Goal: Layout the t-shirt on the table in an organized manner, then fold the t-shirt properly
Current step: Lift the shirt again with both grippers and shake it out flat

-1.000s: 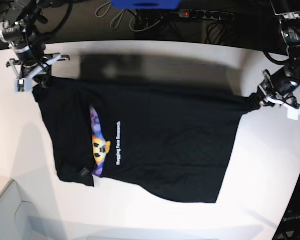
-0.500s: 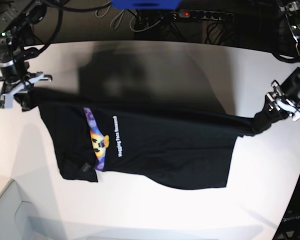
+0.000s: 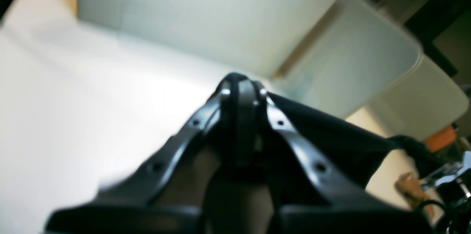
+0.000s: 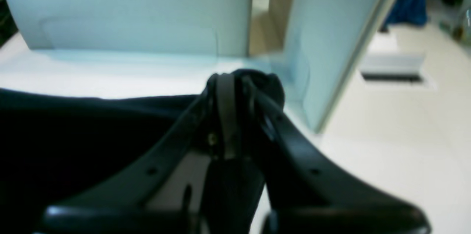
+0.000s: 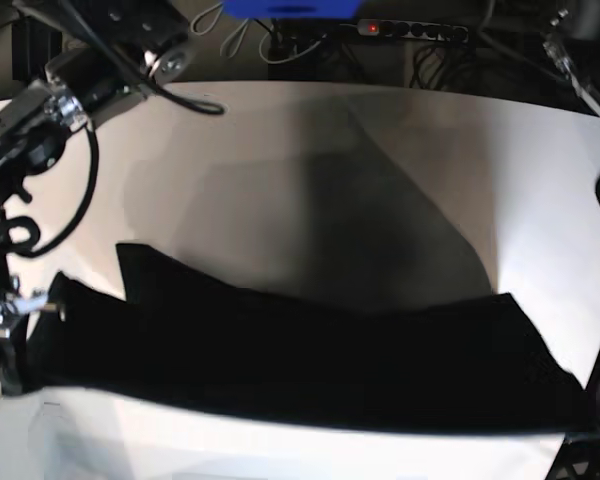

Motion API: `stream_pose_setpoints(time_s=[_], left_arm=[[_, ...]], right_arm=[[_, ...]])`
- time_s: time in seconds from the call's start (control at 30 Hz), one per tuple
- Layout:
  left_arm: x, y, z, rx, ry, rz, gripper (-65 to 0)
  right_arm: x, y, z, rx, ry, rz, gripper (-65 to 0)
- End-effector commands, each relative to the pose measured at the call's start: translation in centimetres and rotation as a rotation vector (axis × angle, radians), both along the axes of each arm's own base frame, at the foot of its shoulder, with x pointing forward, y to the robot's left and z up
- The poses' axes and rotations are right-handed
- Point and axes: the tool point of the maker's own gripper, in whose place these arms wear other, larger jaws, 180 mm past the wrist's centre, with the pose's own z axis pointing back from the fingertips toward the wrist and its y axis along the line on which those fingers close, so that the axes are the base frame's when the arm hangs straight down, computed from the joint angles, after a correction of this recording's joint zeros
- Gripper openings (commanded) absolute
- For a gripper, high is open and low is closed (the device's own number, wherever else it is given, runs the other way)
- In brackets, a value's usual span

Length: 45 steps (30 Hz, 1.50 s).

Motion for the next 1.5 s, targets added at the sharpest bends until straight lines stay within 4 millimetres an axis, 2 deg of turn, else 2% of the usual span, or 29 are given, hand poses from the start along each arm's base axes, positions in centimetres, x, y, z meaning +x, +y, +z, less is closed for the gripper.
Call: stream_pose_setpoints(time_s=[0.0, 0.1, 0.2, 0.5, 0.57, 0.67, 0.8, 0.97, 1.03, 1.13, 1.23, 1.33, 1.4, 1.47], left_arm=[[-0.4, 1.0, 4.1, -0.045, -0.124, 0.032, -64.6], [-0.5, 0.9, 7.4, -0.058, -0.232, 0.031, -64.6], [-0.4, -0.1, 8.6, -0.048, -0.265, 0.004, -64.6], [-1.3, -1.6, 8.6, -0.112, -0.277, -0.09, -64.6], [-1.3, -1.8, 7.9, -0.155, -0.267, -0.104, -64.6], [-2.0, -1.1, 6.8, -0.199, -0.255, -0.093, -64.6], [-1.6, -0.7, 4.0, -0.239, -0.183, -0.068, -64.6], [0.7, -1.0, -0.8, -0.3, -0.067, 0.002, -64.6], [2.5, -1.8, -3.0, -0.275, 0.004, 0.022, -64.6], [5.7, -2.9, -5.1, -0.216, 0.095, 0.039, -64.6], [9.7, -3.8, -7.7, -0.161, 0.209, 0.05, -64.6], [13.3, -3.2, -11.1, -0.149, 0.347, 0.085, -64.5], [15.3, -2.3, -12.0, -0.163, 0.392, 0.117, -64.1], [17.1, -1.1, -14.1, -0.196, 0.454, 0.165, -63.3]], right_arm=[[0.2, -0.6, 3.0, -0.02, -0.085, -0.027, -65.0], [0.9, -0.6, 6.2, -0.019, -0.172, -0.028, -65.0], [1.1, -0.7, 8.9, -0.019, -0.244, -0.029, -65.0], [0.2, -1.9, 17.9, -0.068, -0.468, -0.062, -65.0], [-0.2, -2.2, 19.1, -0.087, -0.494, -0.069, -65.0], [-0.1, -1.8, 19.2, -0.104, -0.492, -0.058, -65.0], [0.9, -1.4, 15.2, -0.099, -0.381, -0.036, -65.0], [3.4, 0.8, 8.8, 0.017, -0.287, 0.058, -65.0], [4.9, 0.9, 6.8, 0.087, -0.283, 0.087, -65.0], [7.3, 0.7, 4.0, 0.184, -0.26, 0.12, -65.0], [10.2, 0.0, 2.2, 0.221, -0.203, 0.16, -65.0], [14.0, 1.5, 0.0, 0.228, -0.092, 0.255, -65.0], [15.8, 3.0, -1.7, 0.225, -0.019, 0.314, -65.0], [17.6, 4.6, -2.9, 0.21, 0.05, 0.371, -63.9]])
